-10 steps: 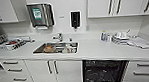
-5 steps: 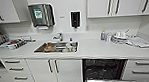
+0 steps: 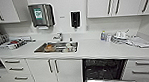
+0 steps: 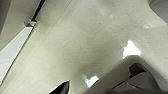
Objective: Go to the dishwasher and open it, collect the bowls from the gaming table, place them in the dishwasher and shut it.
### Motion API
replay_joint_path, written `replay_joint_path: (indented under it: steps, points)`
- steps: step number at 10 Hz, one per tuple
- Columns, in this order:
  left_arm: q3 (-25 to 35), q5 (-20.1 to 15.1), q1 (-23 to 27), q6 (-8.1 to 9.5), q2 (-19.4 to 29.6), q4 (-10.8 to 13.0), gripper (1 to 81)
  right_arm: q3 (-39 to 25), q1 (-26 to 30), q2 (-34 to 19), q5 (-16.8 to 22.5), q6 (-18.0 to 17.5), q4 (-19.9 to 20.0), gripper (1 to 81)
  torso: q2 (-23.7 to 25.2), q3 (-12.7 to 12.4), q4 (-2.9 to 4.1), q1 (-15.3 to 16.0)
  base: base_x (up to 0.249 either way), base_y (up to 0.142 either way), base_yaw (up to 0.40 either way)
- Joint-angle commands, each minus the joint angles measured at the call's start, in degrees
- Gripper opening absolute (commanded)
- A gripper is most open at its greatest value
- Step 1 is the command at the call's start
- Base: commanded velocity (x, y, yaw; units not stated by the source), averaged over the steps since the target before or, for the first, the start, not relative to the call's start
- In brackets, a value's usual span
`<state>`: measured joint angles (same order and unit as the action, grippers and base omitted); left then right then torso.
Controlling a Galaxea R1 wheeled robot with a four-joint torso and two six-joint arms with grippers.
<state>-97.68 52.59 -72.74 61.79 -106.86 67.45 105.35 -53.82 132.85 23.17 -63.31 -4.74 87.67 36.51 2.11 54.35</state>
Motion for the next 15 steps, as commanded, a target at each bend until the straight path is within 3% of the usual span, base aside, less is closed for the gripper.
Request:
replay_joint_path:
  steps: [1, 3, 4, 6, 7, 8, 10, 12, 15]
  points:
    - [-25.4, 3.4, -2.6, 5.95, -9.4, 1.1, 81.1, -2.6, 0.3, -1.8, -0.6, 19.6, -1.5, 81.1, 0.0, 0.0, 0.00, 0.0, 0.000, 0.000, 0.000]
    - [-40.4, 7.6, -6.3, 7.63, -17.3, 0.8, 81.1, -1.9, -3.6, -0.7, -3.0, 26.4, -1.8, 81.1, 0.0, 0.0, 0.00, 0.0, 0.000, 0.000, 0.000]
    - [-50.1, 10.1, -7.6, 8.86, -22.5, 0.4, 81.1, -0.6, -5.7, 0.4, -4.9, 32.1, -1.9, 81.1, 0.0, 0.0, 0.00, 0.0, 0.000, 0.000, 0.000]
    - [-67.4, 11.9, -10.3, 11.76, -32.0, 0.2, 81.1, 1.0, -8.4, 2.3, -6.6, 36.9, -1.9, 81.1, 0.0, 0.0, 0.00, 0.0, 0.000, 0.000, 0.000]
    - [-72.5, 12.1, -11.2, 11.86, -35.2, 0.1, 81.1, 0.8, -9.0, 3.1, -6.8, 38.9, -1.9, 81.1, 0.0, 0.0, 0.00, 0.0, 0.000, 0.000, 0.000]
    - [-73.6, 13.0, -11.7, 12.03, -36.5, 0.2, 81.1, 1.2, -9.7, 4.6, -6.9, 41.4, -2.0, 81.1, 0.0, 0.0, 0.00, 0.0, 0.000, 0.000, 0.000]
    - [-73.8, 12.0, -11.9, 14.67, -38.2, 1.5, 81.1, 2.0, -10.4, 7.1, -7.2, 44.8, -1.9, 81.1, 0.0, 0.0, 0.00, 0.0, -0.048, 0.000, 0.000]
    - [-73.8, 11.8, -12.0, 14.50, -38.9, 3.2, 81.1, 2.4, -10.6, 8.6, -7.2, 45.7, -1.8, 81.1, 0.0, 0.0, 0.00, 0.0, 0.000, 0.000, 0.000]
    - [-73.9, 11.4, -12.0, 14.23, -39.8, 3.2, 81.1, 2.7, -11.3, 8.9, -7.2, 45.8, -2.0, 81.1, 0.0, 0.0, 0.00, 0.0, 0.000, 0.000, 0.000]
